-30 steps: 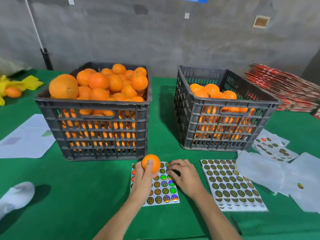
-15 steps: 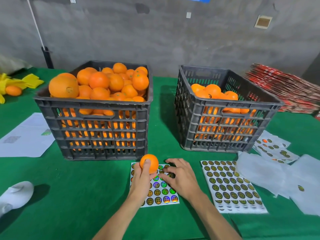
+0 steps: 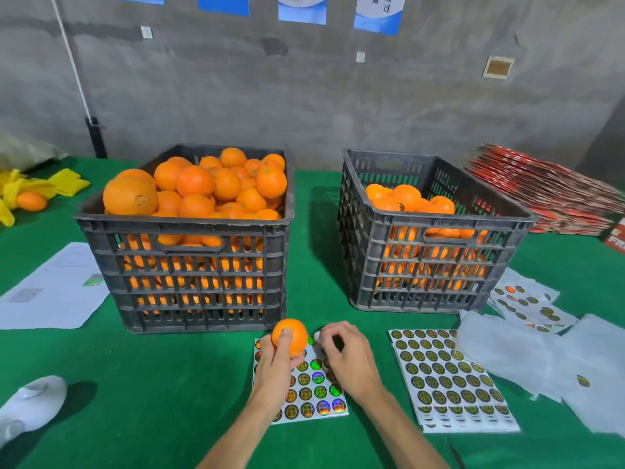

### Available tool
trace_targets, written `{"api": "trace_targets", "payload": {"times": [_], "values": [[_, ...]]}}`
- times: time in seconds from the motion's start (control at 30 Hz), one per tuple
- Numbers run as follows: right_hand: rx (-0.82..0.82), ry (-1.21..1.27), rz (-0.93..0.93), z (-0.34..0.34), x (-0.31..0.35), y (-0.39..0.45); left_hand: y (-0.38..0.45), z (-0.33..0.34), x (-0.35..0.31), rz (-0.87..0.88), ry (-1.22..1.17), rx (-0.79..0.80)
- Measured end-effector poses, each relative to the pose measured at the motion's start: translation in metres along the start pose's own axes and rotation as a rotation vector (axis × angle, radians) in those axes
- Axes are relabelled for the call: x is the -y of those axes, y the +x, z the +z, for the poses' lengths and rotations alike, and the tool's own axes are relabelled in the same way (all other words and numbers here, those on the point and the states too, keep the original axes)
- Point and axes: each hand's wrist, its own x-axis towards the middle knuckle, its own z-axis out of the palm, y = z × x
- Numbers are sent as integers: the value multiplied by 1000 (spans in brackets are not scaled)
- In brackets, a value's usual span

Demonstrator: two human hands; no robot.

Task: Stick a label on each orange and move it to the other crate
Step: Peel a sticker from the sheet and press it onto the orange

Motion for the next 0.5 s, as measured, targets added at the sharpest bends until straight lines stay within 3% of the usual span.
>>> {"api": "trace_targets", "payload": {"times": [0.1, 0.2, 0.33, 0.5], "values": [[-230, -5, -87, -8, 15, -1, -2, 0, -10, 36, -58, 33], [-339, -74, -271, -14, 32, 3, 3, 5, -29, 92, -104, 61], [-375, 76, -309, -41, 56, 15, 15, 17, -76, 130, -267, 162], [-388, 62, -353, -92, 73, 42, 28, 46, -154, 201, -230, 236]]}}
